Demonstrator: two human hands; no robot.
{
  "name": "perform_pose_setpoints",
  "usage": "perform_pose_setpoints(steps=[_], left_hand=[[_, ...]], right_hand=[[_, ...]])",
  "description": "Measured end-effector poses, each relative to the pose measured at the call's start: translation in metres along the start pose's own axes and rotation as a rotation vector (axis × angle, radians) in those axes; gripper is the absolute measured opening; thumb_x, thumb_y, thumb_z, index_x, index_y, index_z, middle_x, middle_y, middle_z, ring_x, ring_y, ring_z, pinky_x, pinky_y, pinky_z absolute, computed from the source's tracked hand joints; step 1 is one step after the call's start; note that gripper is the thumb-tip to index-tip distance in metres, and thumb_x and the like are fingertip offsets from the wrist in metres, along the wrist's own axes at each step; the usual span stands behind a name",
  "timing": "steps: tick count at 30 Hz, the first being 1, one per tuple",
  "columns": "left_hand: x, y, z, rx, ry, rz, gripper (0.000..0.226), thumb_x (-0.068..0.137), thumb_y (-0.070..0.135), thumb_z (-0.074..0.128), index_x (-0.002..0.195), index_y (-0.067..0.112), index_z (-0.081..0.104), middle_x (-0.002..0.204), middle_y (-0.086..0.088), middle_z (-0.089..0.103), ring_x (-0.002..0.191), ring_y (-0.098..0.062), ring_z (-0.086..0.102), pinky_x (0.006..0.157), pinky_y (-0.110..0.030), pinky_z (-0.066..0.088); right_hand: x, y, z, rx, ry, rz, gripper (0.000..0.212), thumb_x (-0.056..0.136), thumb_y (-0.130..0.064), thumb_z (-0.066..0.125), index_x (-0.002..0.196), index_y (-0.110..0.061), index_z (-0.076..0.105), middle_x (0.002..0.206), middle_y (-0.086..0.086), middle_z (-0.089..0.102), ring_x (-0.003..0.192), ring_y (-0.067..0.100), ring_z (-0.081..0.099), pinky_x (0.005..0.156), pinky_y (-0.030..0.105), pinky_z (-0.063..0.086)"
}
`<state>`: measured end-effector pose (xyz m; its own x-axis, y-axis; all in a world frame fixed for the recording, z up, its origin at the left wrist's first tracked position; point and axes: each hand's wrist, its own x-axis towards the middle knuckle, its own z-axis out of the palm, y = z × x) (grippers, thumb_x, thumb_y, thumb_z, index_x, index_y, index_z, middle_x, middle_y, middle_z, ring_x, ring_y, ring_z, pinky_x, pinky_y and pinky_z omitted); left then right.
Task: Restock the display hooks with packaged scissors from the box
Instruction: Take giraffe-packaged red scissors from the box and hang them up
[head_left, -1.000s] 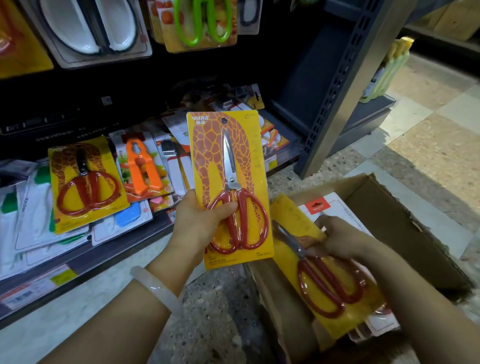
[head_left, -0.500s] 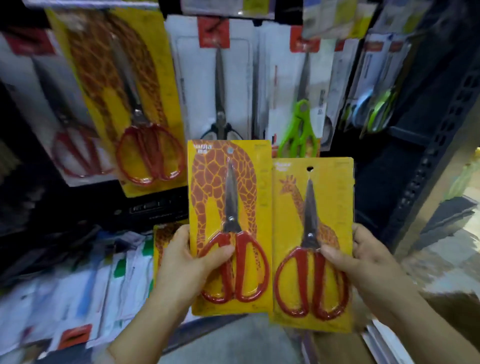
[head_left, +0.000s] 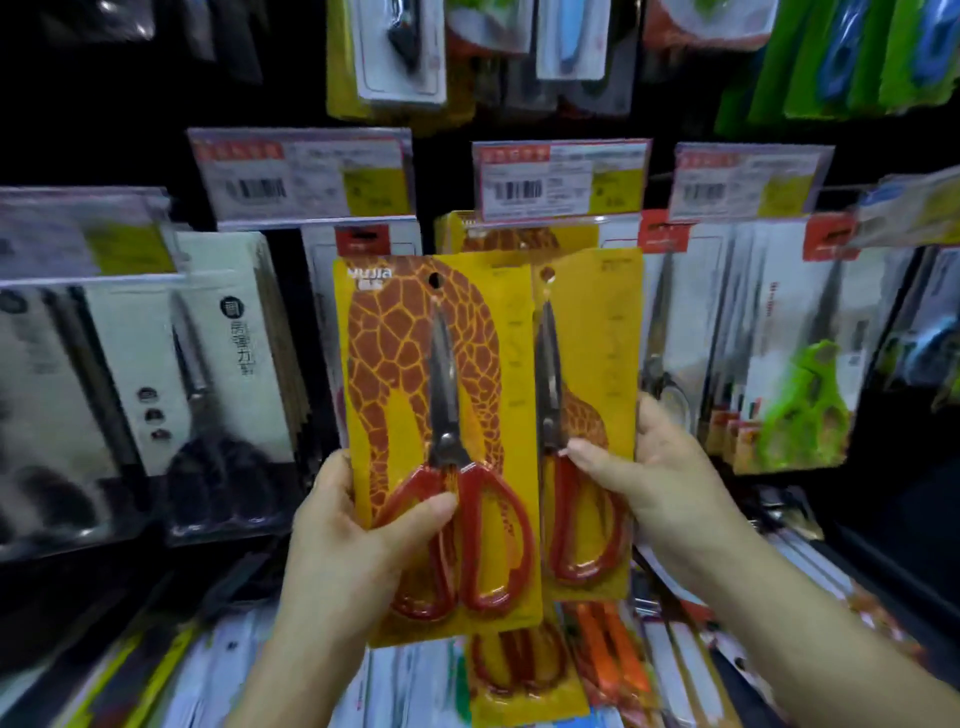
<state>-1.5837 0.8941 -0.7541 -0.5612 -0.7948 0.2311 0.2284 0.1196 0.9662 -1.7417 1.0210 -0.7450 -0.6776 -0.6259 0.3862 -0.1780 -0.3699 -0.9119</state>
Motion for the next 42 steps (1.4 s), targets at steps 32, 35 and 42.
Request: perform_pose_setpoints(steps=[32,35,42], left_hand=[[-0.002,-0.012,0.003,-0.028,-0.041,-0.077,0.038,0.069,0.003,0.076,0.094,0.026,0.059,0.082,0.008,0.074,0.073,-0.013,0.073,0.069,-0.038,0.056],[-0.001,-0.017,0.013,-0.041,-0.052,-0.062,0.041,0.069,0.002,0.077,0.097,0.026,0.059,0.085,0.005,0.075,0.075,-0.014,0.073,0.074,-0.043,0.057],[-0.011,-0.027,0.056,0.065,0.034,0.216,0.096,0.07,0.011,0.08,0.113,0.077,0.025,0.123,0.007,0.061,0.104,-0.007,0.065,0.089,-0.036,0.054]], right_hand=[[0.056,-0.005,0.017,-0.595,0.393,-0.009,0.034,0.084,-0.036,0.064,0.111,-0.02,0.05,0.119,0.004,0.055,0.11,0.02,0.054,0.099,0.042,0.045],[0.022,-0.007,0.017,-0.46,0.331,-0.076,0.044,0.081,-0.046,0.061,0.117,-0.023,0.049,0.116,-0.005,0.056,0.11,0.013,0.054,0.095,0.03,0.047],[-0.016,0.006,0.011,-0.243,-0.004,-0.133,0.067,0.083,-0.006,0.065,0.123,-0.053,0.037,0.112,-0.01,0.069,0.103,0.007,0.066,0.092,0.035,0.051]])
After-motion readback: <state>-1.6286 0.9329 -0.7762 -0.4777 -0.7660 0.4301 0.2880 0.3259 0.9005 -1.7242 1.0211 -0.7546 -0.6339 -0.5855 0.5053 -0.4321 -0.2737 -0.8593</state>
